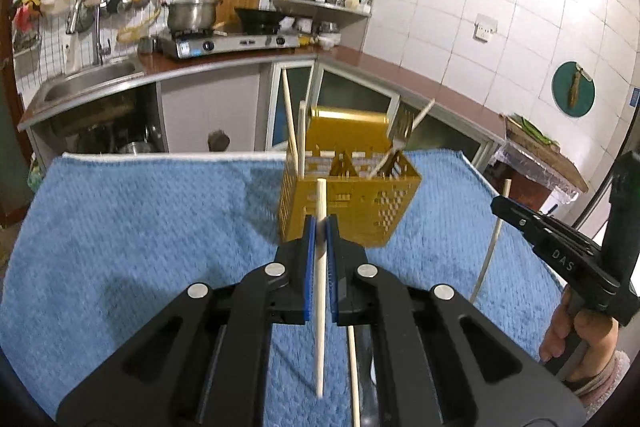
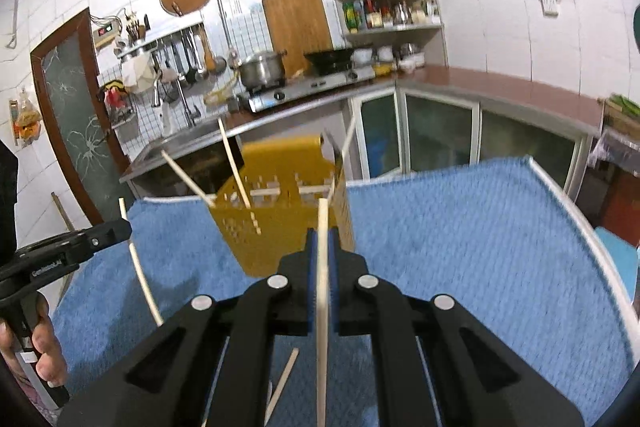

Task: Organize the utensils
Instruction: 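Lift both chopsticks and carry them over the yellow holder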

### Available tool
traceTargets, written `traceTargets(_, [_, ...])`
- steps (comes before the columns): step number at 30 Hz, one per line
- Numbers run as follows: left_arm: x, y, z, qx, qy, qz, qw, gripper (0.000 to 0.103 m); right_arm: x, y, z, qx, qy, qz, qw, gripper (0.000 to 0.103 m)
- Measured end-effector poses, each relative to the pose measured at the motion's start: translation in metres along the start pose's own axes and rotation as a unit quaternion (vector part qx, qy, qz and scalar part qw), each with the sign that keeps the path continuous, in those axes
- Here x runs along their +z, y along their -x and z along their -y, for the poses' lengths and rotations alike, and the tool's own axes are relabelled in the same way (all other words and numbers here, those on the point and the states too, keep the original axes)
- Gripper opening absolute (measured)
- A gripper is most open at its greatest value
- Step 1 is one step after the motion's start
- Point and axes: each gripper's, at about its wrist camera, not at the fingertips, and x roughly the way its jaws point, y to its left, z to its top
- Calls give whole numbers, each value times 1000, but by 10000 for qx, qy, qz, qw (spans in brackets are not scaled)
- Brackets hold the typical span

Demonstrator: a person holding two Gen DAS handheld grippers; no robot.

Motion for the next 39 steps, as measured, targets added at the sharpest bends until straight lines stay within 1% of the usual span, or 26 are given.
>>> traceTargets(4, [19, 4, 5, 147, -113, 216, 9996, 4, 26, 9, -5, -49, 107, 284, 9995, 6])
traceTargets(7, [39, 7, 12, 185, -203, 367, 9989, 4, 50, 16, -9, -83, 212, 499, 9985, 6])
traceTargets(16, [111, 22, 36, 351, -534, 844, 9944, 4, 125, 34, -17, -169, 401, 979, 9942, 6])
traceTargets(20, [139, 29, 48, 386, -671, 1079, 9911, 4, 155, 29, -23, -165, 448, 1068, 9931, 6])
traceTargets(24, [163, 23, 55, 411, -701, 1186, 9896, 4, 173, 17, -31, -164, 435, 1186, 9919, 6])
traceTargets(27, [167, 7, 51, 435, -614, 1171, 9903, 4, 178, 3, -34, -184, 439, 1302, 9903, 6])
traceTargets(31, [157, -30, 43, 458, -553, 969, 9927, 4, 169, -22, -35, -155, 430, 1359, 9897, 6])
traceTargets(35, [129, -73, 32, 529, -549, 672, 9948, 4, 142, -54, -34, -176, 554, 1218, 9908, 6])
traceTargets(36, [123, -80, 31, 569, -577, 623, 9948, 4, 134, -64, -32, -184, 601, 1109, 9918, 6])
traceTargets(39, [104, -100, 26, 788, -683, 541, 9931, 4, 112, -86, -28, -241, 722, 870, 9933, 6])
